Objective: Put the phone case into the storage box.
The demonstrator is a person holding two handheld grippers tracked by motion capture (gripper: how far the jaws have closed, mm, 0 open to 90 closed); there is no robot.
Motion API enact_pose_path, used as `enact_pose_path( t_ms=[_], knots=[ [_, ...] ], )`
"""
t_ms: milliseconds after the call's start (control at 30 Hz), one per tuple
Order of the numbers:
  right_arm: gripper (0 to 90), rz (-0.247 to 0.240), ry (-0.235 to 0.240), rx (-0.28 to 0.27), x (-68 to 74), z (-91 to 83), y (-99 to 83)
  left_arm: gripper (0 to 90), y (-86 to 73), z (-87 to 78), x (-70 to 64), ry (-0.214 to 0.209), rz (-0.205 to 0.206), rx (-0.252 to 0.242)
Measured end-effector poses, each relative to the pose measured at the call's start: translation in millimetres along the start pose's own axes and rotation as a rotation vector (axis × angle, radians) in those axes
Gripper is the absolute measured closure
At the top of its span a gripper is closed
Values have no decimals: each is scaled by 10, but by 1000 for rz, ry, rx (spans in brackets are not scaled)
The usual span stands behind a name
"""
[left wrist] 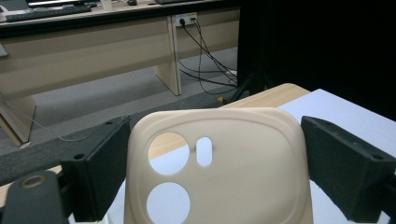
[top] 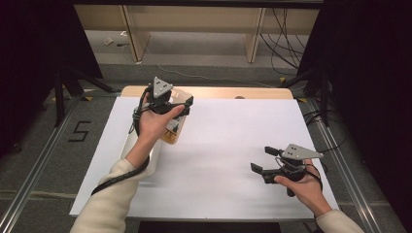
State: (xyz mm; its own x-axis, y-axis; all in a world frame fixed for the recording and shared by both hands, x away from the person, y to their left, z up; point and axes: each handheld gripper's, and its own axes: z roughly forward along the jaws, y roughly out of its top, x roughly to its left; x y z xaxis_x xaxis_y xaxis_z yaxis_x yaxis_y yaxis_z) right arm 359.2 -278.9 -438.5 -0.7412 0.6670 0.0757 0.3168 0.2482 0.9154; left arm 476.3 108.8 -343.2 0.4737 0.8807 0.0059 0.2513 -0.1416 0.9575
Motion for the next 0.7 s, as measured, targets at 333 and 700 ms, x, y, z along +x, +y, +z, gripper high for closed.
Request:
enact_pose_path(
  t_ms=[333, 700],
  knots=[
    [147, -1, -2, 0, 3, -1, 2, 113, 14, -34, 87, 36, -3, -11],
    [147, -1, -1, 0, 2, 0, 1, 112, 36, -73, 177, 65, -9, -19]
  ],
)
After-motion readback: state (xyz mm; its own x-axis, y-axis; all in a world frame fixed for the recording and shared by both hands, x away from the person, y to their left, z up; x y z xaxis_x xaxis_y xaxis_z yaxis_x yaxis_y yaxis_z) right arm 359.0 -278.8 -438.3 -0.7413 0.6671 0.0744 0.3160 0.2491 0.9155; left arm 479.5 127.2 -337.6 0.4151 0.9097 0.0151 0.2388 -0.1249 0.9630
